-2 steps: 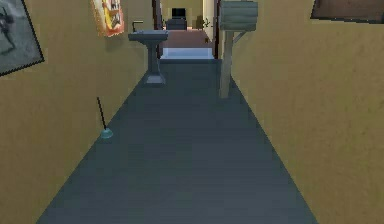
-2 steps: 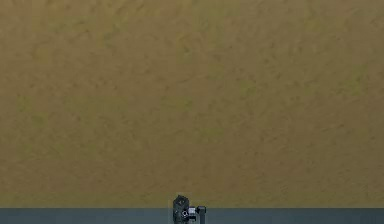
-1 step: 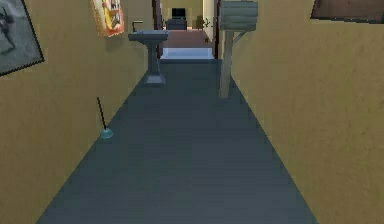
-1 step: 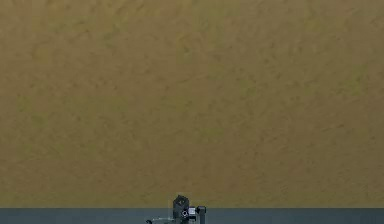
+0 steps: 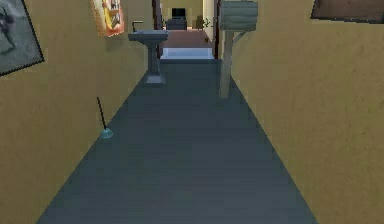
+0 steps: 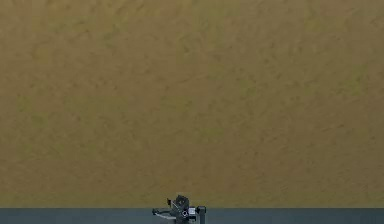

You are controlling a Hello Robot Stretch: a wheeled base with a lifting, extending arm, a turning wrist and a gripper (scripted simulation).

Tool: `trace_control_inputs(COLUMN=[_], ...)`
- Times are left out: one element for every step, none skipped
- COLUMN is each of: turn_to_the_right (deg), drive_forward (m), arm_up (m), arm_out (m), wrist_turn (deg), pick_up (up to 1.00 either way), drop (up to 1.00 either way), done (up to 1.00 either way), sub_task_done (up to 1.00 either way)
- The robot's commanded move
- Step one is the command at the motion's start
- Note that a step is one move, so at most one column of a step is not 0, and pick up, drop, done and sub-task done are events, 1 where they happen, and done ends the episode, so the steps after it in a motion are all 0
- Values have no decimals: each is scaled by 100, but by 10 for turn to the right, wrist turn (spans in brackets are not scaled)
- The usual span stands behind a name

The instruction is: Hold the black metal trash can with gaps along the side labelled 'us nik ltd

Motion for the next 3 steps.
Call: trace_control_inputs(turn_to_the_right=[0,0,0], drive_forward=[0,0,0], arm_up=[0,-30,0], arm_out=[0,0,0], wrist_turn=[360,0,0], pick_up=[0,0,100], drop=[0,0,0], done=[0,0,0], sub_task_done=[0,0,0])
